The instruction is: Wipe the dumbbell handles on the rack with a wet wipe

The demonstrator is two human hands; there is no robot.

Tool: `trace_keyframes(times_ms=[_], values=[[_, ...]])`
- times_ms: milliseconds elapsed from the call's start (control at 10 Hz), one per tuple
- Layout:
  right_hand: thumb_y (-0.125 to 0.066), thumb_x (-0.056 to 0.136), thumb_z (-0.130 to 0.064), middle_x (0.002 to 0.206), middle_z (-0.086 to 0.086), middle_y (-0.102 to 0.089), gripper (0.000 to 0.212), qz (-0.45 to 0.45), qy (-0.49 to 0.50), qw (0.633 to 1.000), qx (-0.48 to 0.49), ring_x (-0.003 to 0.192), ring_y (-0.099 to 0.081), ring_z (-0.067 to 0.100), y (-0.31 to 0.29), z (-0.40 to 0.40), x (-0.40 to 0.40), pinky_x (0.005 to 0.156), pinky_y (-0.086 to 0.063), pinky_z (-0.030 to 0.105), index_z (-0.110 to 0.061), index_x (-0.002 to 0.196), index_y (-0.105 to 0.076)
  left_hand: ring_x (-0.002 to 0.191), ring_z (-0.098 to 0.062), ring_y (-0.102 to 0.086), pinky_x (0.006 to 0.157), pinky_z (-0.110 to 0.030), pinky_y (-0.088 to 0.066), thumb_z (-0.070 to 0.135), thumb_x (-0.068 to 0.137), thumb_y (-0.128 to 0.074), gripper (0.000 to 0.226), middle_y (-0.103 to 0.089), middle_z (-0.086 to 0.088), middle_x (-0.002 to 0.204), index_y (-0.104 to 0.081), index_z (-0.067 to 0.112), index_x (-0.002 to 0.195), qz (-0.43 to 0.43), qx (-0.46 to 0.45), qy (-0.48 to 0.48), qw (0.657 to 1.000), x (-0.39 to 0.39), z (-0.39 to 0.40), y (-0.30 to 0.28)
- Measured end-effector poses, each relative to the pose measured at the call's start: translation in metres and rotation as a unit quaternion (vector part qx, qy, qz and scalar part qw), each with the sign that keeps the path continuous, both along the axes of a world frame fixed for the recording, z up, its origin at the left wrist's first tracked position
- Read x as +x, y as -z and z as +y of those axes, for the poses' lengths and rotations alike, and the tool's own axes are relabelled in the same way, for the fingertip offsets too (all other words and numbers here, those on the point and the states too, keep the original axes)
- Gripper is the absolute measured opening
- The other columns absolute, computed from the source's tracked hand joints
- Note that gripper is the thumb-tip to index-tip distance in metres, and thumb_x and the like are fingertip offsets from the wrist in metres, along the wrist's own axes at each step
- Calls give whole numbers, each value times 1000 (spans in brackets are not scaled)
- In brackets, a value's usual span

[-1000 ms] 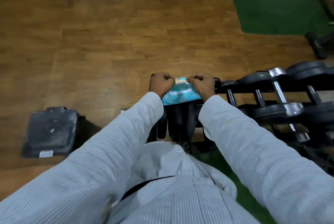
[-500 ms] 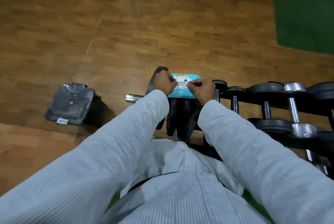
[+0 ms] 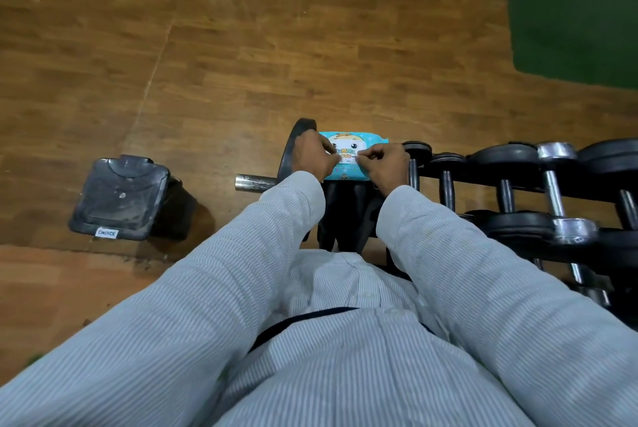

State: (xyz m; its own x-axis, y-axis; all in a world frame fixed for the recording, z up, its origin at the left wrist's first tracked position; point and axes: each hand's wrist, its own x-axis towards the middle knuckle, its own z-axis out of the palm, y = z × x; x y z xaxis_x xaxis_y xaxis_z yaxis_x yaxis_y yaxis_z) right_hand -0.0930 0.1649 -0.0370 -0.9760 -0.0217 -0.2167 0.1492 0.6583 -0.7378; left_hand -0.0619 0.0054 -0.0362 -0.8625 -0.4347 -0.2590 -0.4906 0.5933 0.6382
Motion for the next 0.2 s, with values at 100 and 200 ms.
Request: trace_keyframes(times_ms=[100, 200], values=[[-80, 73, -15, 74, -1, -75, 6, -11, 11, 1000, 10, 77, -71, 16, -3, -5, -6, 71, -56, 27, -20, 69, -78, 87, -11, -65, 63, -23, -47, 16, 74, -88, 13, -78, -6, 102, -83, 13, 86, -3, 15, -7, 1000, -5, -1, 1], [-80, 73, -15, 77, 1, -76, 3, -25, 15, 999, 16, 81, -69, 16, -6, -7, -11, 74, -53, 26, -15, 70, -79, 85, -15, -69, 64, -25, -48, 13, 74, -85, 8, -78, -7, 96, -82, 12, 82, -6, 19, 2, 1000, -7, 0, -1]])
